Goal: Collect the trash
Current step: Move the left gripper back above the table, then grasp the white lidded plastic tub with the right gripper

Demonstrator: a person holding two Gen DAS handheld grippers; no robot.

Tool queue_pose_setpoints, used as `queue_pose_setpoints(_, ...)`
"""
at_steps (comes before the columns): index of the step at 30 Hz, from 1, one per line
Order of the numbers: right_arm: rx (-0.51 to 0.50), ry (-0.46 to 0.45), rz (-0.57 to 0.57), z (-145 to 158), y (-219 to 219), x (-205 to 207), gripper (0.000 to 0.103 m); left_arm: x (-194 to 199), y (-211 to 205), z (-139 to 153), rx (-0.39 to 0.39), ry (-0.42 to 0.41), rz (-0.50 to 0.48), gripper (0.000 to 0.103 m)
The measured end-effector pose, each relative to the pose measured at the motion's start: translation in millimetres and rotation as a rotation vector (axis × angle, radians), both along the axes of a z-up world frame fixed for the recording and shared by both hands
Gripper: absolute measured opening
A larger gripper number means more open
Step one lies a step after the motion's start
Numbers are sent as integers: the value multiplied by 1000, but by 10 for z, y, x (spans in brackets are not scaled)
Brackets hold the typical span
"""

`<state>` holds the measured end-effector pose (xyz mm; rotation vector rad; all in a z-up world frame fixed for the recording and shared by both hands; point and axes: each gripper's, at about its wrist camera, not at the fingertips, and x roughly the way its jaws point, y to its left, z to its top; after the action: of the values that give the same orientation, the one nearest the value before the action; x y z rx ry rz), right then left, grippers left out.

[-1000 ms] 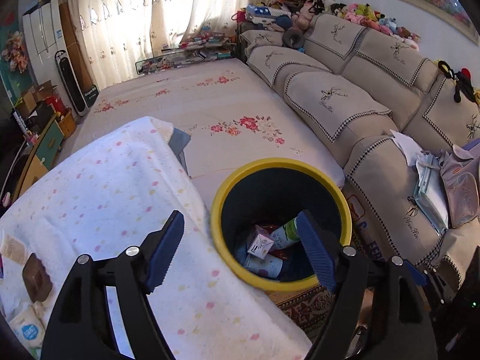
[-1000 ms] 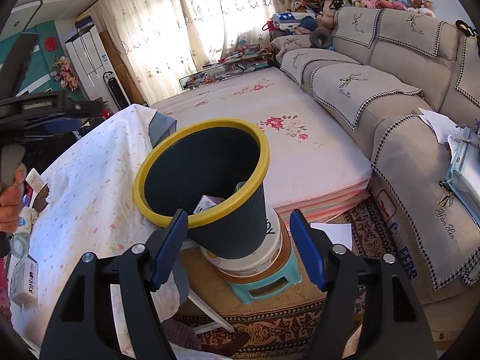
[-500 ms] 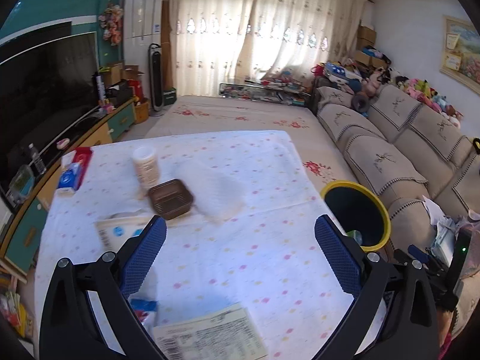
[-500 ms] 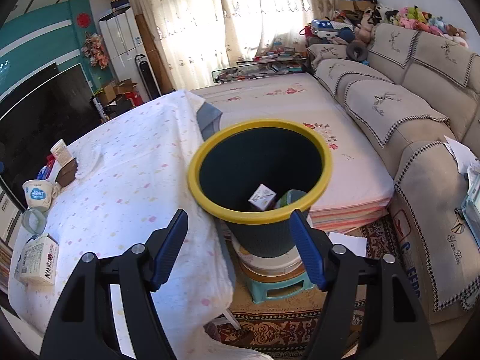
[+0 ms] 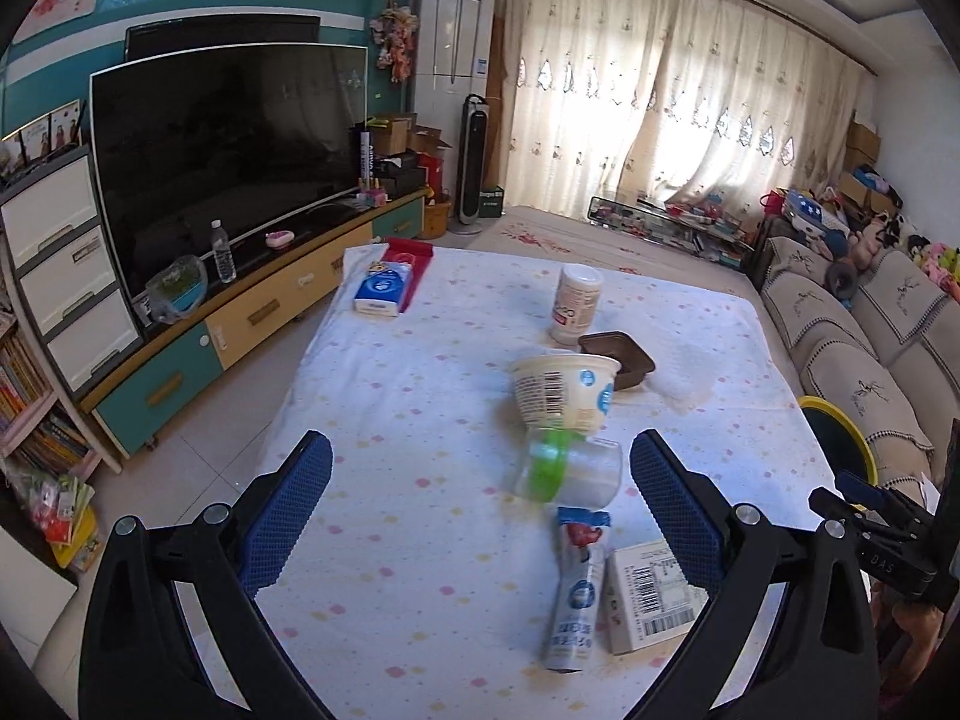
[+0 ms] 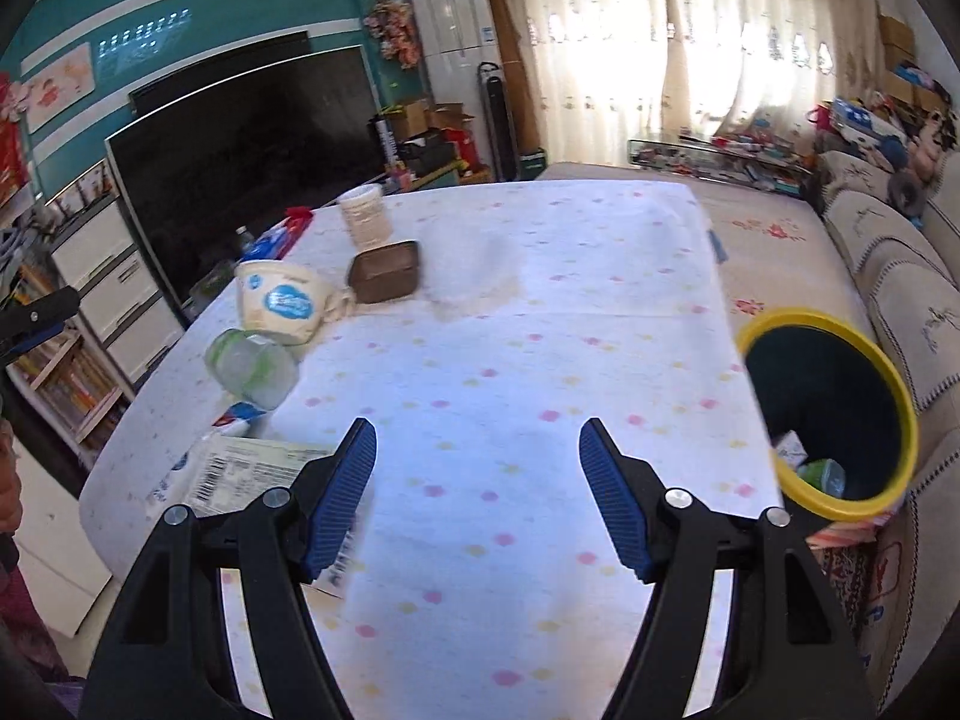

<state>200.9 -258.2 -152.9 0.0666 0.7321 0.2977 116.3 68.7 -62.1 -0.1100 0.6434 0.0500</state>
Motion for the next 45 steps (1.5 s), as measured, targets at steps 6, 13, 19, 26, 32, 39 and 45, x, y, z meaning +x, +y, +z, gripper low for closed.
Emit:
queue_pose_setpoints(6,-27,8,80,29,548,378,67,-53,304,-66,-1,16,47,98)
queue_pose_setpoints(13,-66,36,116,181,946,1210,67,40,369,-168,-26,41,45,98)
queue_pose_setpoints(19,-45,129,133,172,1145,1968,67,193,363,-322,-33,82,33,98)
queue_pose_setpoints(26,-59,105,164,286,1438,2441,67,319,450,-492,-54,118,43,98)
queue_pose_setpoints(32,-114,139,154,175,1723,2784,67,375,510,-598,-67,139,45,98)
queue_pose_setpoints(39,-144,194,128,-41,1852,2922,46,370,519,-623,-74,144,35,98)
queue_pose_setpoints(45,-121,99,119,188,1771,2706,46,340,450,-618,-74,145,20,98)
